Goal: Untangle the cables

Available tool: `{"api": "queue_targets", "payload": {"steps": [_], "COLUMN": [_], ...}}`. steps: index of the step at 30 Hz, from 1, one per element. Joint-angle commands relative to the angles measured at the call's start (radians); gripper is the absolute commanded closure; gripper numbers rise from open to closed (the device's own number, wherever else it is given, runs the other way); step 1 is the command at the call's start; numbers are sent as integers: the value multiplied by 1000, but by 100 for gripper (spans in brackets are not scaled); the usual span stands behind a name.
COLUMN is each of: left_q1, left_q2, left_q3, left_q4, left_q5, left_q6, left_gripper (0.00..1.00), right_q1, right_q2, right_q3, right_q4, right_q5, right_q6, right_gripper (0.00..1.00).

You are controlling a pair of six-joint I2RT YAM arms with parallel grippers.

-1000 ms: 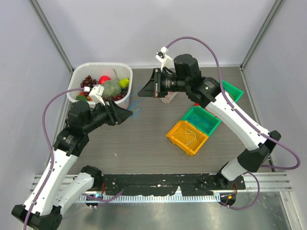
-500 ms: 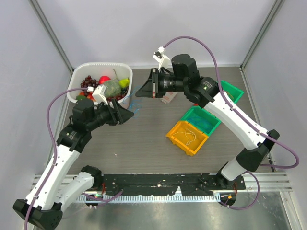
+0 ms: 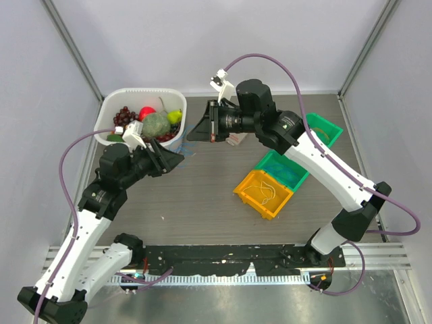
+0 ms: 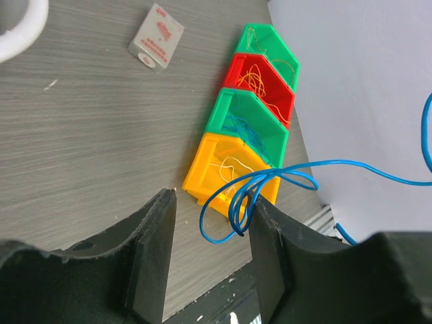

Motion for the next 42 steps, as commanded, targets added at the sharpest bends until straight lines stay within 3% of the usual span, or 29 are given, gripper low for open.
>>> {"api": "queue_targets", "payload": {"steps": [1,10,15,20,25,32,42], "left_q1": [0,-1,0,0,0,0,0], "left_q2": [-21,-77,-129,-232,-340,-338,-258], "left_q3": [11,-33,-108,-218,-303,-352,-421], "left_q4": [4,51,140,280,360,458,648], "left_q5": [-62,-94,7,100,127,108,107], "left_q6": [0,-60,-109,-192,-272,-376,-530], "left_gripper": [51,38,45,25,20,45,52], "right_q1": [12,28,29,13,-20,-34,-35], "right_q2": [-25,-43,-66,-85,-105,-118,-117], "right_q3": [16,-1,-11,-30,-75,-106,-116], "right_q4": [47,47,51,59,120,189,219], "right_q5": [17,25,51,119,86,31,22], "right_q6": [2,-3,11,65,137,192,212], "right_gripper": [99,99,99,99,99,99,99]}}
